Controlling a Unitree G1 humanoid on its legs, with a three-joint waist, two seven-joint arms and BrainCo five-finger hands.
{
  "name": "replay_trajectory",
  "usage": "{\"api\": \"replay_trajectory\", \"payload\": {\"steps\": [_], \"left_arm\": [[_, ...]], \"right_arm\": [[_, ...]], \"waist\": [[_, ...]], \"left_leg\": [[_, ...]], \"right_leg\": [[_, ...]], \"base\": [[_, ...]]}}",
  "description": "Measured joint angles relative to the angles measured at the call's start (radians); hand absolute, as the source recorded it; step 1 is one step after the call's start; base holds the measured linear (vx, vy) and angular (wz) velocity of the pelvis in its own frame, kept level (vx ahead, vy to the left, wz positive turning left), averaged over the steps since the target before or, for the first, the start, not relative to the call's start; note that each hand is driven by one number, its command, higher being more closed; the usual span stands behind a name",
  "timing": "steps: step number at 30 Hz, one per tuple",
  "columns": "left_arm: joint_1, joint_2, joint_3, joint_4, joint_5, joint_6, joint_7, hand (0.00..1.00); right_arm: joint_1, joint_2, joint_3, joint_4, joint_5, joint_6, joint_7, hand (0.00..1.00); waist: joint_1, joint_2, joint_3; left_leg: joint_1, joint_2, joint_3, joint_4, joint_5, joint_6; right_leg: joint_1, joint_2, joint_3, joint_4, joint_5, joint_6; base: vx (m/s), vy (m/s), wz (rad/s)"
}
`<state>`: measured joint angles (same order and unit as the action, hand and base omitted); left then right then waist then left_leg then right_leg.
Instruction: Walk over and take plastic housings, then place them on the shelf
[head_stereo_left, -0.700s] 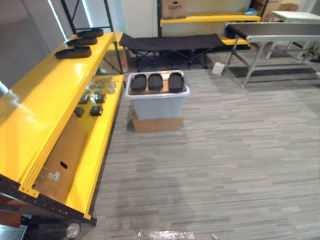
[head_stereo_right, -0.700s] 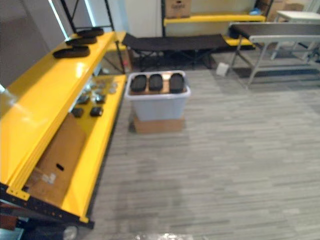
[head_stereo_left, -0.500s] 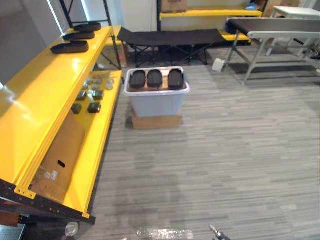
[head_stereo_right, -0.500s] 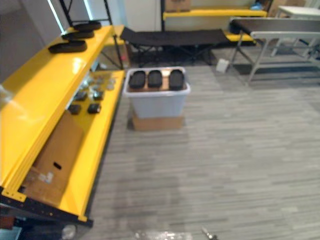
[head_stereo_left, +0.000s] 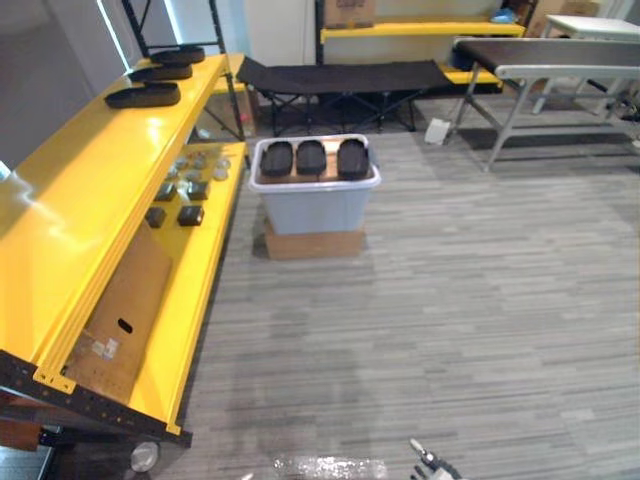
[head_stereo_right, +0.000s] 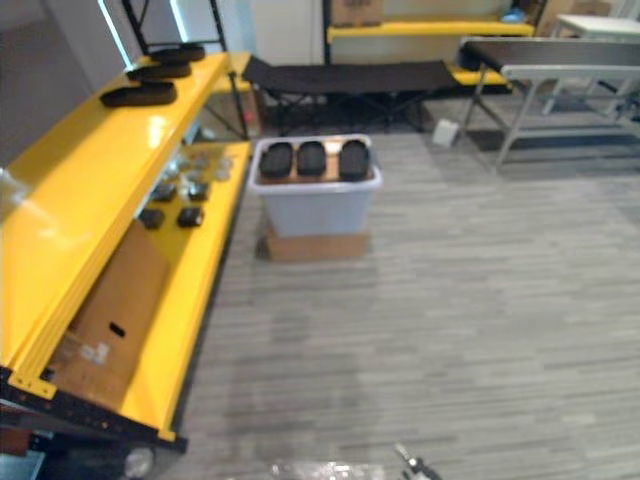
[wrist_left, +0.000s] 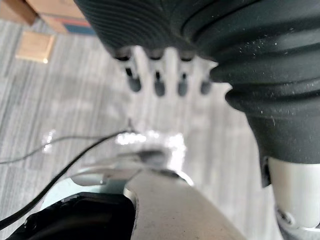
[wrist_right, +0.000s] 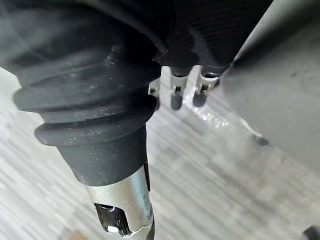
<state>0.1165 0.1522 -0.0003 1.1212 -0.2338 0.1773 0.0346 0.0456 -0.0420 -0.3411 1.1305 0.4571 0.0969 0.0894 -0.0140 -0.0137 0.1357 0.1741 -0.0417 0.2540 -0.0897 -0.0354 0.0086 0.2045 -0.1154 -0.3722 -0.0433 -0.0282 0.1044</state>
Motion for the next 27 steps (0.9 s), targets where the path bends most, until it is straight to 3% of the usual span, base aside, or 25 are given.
{"api": "replay_trajectory", "payload": {"steps": [4,8,15,23,27], "left_arm": [[-0.001,0.001,-0.002,0.000,0.000,0.000,0.000,0.00],[-0.001,0.008,-0.006,0.000,0.000,0.000,-0.001,0.00],[-0.002,0.015,-0.023,0.003,0.017,-0.037,-0.022,0.00],[0.000,0.018,-0.023,0.003,0.019,-0.039,-0.052,0.00],[-0.001,0.018,-0.022,0.002,0.054,-0.036,-0.072,0.00]], "right_arm": [[-0.004,0.005,0.002,0.021,-0.046,-0.049,-0.069,0.00],[-0.010,0.009,0.017,0.021,-0.089,-0.054,-0.093,0.00],[-0.011,0.003,0.046,0.022,-0.080,-0.024,-0.068,0.00],[-0.018,-0.009,0.049,0.021,-0.083,0.037,-0.025,0.00],[-0.014,-0.013,0.047,0.021,-0.089,0.034,-0.025,0.00]], "waist": [[0.001,-0.003,0.002],[0.000,-0.008,0.005],[-0.001,-0.013,0.008],[0.000,-0.013,0.009],[-0.001,-0.014,0.011]], "left_leg": [[0.000,-0.009,-0.003,0.000,0.000,0.000],[-0.001,-0.010,-0.001,0.000,0.000,0.000],[-0.002,-0.010,0.000,0.000,0.000,0.000],[-0.003,-0.011,-0.002,-0.001,0.000,0.000],[-0.003,-0.018,-0.017,-0.001,0.000,0.001]], "right_leg": [[0.007,-0.008,-0.010,-0.005,0.001,0.000],[0.007,-0.007,-0.010,-0.008,0.001,0.000],[0.008,-0.006,-0.010,-0.013,0.001,0.000],[0.008,-0.007,-0.011,-0.013,0.001,0.000],[0.007,-0.015,-0.022,0.002,-0.005,0.003]], "base": [[0.00,0.021,0.08],[0.00,0.000,0.00],[0.00,-0.001,0.00],[-0.03,0.000,0.01],[-0.02,0.006,0.09]]}}
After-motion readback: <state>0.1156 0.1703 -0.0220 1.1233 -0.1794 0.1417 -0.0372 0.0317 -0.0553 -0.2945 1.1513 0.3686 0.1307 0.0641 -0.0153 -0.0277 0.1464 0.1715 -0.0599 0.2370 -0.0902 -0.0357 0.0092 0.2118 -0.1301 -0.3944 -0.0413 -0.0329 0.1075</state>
